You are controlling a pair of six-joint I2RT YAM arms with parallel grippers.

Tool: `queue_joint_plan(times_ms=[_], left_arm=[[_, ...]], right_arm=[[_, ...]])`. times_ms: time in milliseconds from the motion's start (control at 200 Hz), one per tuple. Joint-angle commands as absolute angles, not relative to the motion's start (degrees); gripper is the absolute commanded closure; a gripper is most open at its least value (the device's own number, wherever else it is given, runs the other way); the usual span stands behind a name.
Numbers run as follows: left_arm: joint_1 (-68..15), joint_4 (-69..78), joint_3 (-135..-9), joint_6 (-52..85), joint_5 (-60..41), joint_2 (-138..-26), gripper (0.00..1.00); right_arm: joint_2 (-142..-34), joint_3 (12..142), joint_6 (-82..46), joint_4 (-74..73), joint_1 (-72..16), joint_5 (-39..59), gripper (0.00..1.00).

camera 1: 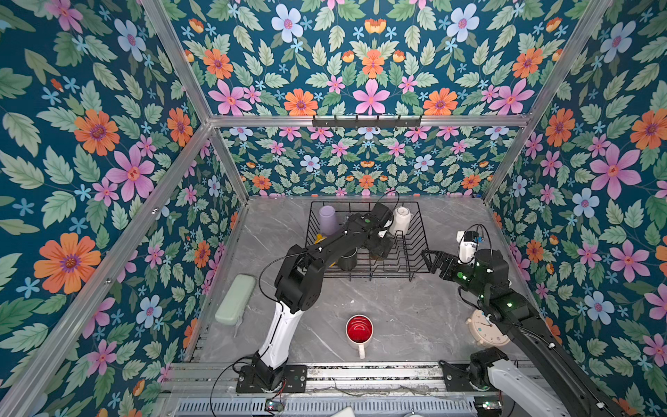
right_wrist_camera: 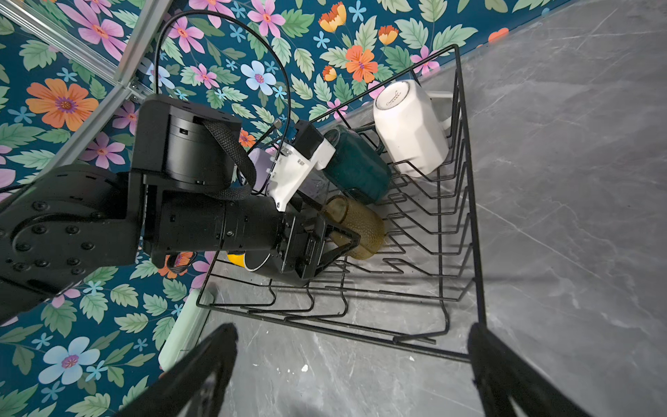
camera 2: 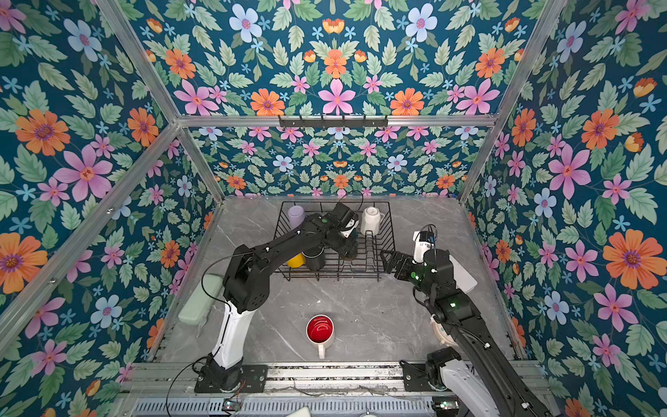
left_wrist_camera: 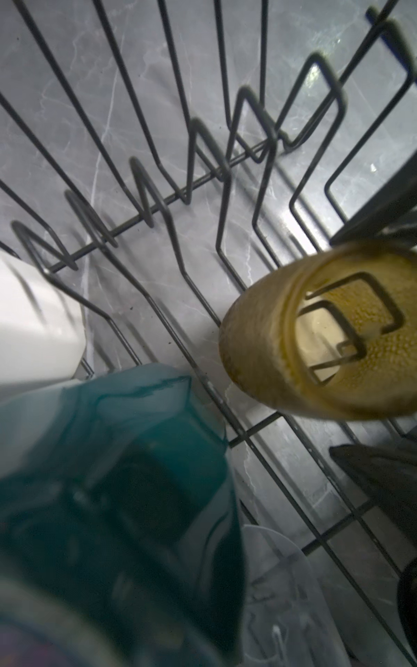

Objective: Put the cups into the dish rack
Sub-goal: 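Lower the olive cup upside down into the rack beside the black mug, then open and lift the left gripper while the right gripper reaches toward the red cup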

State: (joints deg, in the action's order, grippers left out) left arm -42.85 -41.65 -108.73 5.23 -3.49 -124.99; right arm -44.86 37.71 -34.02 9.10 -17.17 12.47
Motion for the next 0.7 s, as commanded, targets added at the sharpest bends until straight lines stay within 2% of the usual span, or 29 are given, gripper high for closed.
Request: queue_joint_plan(times_ms=[0,180,325,565,695], left_arm=[[-42.89,-42.04,-108.81,5.38,-2.86,-124.54,0.11],[-42.89,-39.98,-108.32,5.64,-2.98,-122.44,0.1],[-42.37,-32.04,-103.04,6.82,-2.55,-116.48,0.09],[-38.47,-8.1,-80.01,12.28,2.94,-96.54,0.04],[-37.28,6.39,-65.57,14.34,10.24,-83.31,0.0]], right_arm=[[-44.83,38.06,-33.68,8.15,-17.14,12.84,0.01],[-45.38,38.66,-33.4,8.65,-17.2,12.82,0.01],[-45.81,40.09,-32.49,10.67,-17.2,13.18,0.03],[-50.62,44.35,-29.02,17.72,-17.63,18.33,0.12],[-52.73,45.28,-27.24,19.82,-22.06,16.23,0.15]])
